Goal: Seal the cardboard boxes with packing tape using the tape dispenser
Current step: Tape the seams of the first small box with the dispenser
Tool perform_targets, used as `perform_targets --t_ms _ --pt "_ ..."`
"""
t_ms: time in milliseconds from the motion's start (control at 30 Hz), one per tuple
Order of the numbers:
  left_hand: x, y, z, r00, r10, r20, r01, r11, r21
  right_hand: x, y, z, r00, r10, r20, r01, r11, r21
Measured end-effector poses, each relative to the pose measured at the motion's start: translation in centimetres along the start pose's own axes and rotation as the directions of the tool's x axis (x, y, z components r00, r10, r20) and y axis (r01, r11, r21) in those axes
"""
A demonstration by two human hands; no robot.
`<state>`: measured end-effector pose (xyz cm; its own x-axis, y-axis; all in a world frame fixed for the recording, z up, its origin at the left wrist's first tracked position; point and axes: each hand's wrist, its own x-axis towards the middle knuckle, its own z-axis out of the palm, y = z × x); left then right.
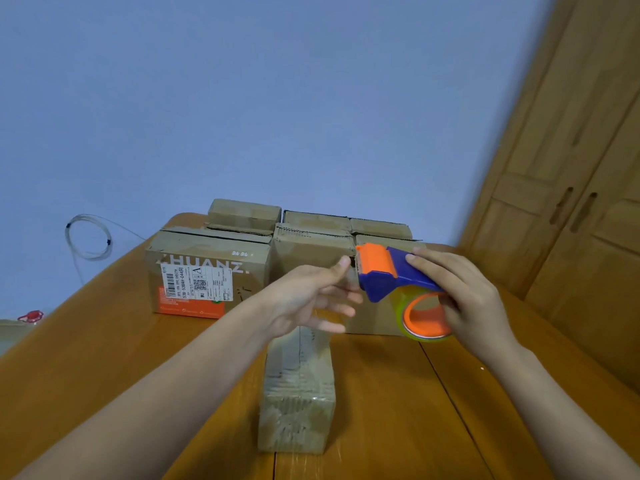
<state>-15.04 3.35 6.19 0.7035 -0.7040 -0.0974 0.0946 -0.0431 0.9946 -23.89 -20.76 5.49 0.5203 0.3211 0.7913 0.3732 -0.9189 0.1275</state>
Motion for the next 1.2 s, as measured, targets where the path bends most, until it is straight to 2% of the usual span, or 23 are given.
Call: perform_targets --t_ms 267,467,600,733,900,1033,1200 --pt "-0.2 -0.2 -0.6 0.997 0.056 -0.057 -0.058 0.997 -0.045 -0.2 -0.1 0.6 0.999 -0.033 0.028 0.032 0.999 0.013" --pt "-0.1 -0.8 -1.3 0.994 -0.002 -0.113 -0.002 0.999 -0.032 0.7 -0.4 0.5 0.986 -0.134 0.097 0.149 0.976 -0.161" --pt "0.5 -1.2 -1.3 0.992 -0.049 -0.118 0.039 0.996 -0.086 1.6 -1.7 1.4 0.987 -0.076 0.144 0.108 0.968 -0.225" --pt "1.1 -1.4 -1.2 0.987 -0.077 -0.145 0.057 0.989 -0.139 1.8 -2.4 2.2 0.989 0.015 0.149 0.018 0.977 -0.214" --pt "1.3 -1.4 -1.7 0.984 -0.009 -0.178 0.007 1.000 -0.009 2.1 -0.8 2.7 0.981 -0.049 0.188 0.098 0.959 -0.265" --pt "1.8 -1.1 -2.0 0.971 -0.008 -0.237 0.005 1.000 -0.013 3.0 0.6 3.1 0.954 -0.148 0.259 0.225 0.928 -0.298" --pt "2.1 -0.2 -3.4 0.956 -0.018 -0.292 0.028 0.999 0.031 3.4 1.4 3.2 0.952 -0.154 0.266 0.231 0.929 -0.290"
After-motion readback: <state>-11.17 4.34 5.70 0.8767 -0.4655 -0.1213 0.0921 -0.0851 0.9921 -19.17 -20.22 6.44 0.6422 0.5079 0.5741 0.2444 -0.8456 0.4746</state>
